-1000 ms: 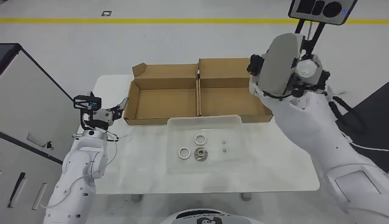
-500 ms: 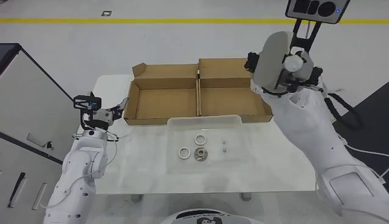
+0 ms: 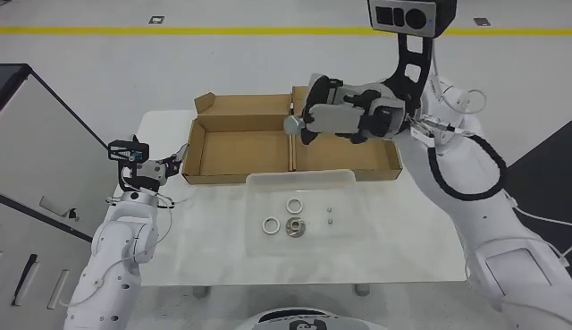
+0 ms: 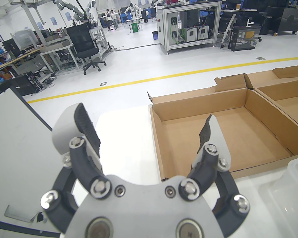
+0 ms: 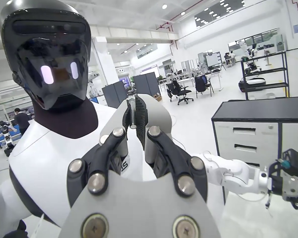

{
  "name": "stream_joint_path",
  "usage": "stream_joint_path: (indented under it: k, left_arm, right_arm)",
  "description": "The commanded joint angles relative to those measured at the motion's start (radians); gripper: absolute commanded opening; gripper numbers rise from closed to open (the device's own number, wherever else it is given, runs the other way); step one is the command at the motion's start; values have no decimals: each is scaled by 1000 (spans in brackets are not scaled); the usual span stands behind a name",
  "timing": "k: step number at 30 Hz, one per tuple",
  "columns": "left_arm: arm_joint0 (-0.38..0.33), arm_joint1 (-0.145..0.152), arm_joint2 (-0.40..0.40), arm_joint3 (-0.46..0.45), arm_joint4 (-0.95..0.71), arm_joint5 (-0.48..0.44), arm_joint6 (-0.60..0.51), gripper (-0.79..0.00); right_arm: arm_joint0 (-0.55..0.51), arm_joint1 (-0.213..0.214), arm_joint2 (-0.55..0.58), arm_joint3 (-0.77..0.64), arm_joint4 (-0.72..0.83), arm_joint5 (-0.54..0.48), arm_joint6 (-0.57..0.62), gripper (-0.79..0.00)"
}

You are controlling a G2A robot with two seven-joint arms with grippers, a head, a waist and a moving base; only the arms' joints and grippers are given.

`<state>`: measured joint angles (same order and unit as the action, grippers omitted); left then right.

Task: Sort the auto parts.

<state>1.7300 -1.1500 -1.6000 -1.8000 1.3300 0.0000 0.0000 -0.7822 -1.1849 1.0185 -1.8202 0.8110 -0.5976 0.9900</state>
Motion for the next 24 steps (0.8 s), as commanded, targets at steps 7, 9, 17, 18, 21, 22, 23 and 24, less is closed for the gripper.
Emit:
stream_joint_path:
  k: [7, 9, 17, 18, 21, 22, 23, 24]
  left_arm:
    - [0, 0, 0, 0, 0, 0, 0, 0]
    - [0, 0, 0, 0, 0, 0, 0, 0]
    - [0, 0, 0, 0, 0, 0, 0, 0]
    - [0, 0, 0, 0, 0, 0, 0, 0]
    - [0, 0, 0, 0, 0, 0, 0, 0]
    - [0, 0, 0, 0, 0, 0, 0, 0]
    - [0, 0, 0, 0, 0, 0, 0, 0]
    - [0, 0, 0, 0, 0, 0, 0, 0]
  right_arm:
    - [-53, -14, 1, -19, 160, -60, -3, -785]
    - [-62, -19, 0, -19, 201, -73, 4, -785]
    - [-75, -40, -8, -15, 327, -97, 41, -785]
    - [-75, -42, -7, -13, 329, -95, 45, -785]
    - [-78, -48, -4, -8, 334, -93, 49, -785]
    - [-79, -50, -4, -8, 337, -90, 50, -785]
    - [-80, -52, -4, -8, 339, -88, 52, -785]
    - [-79, -53, -3, -8, 340, -87, 55, -785]
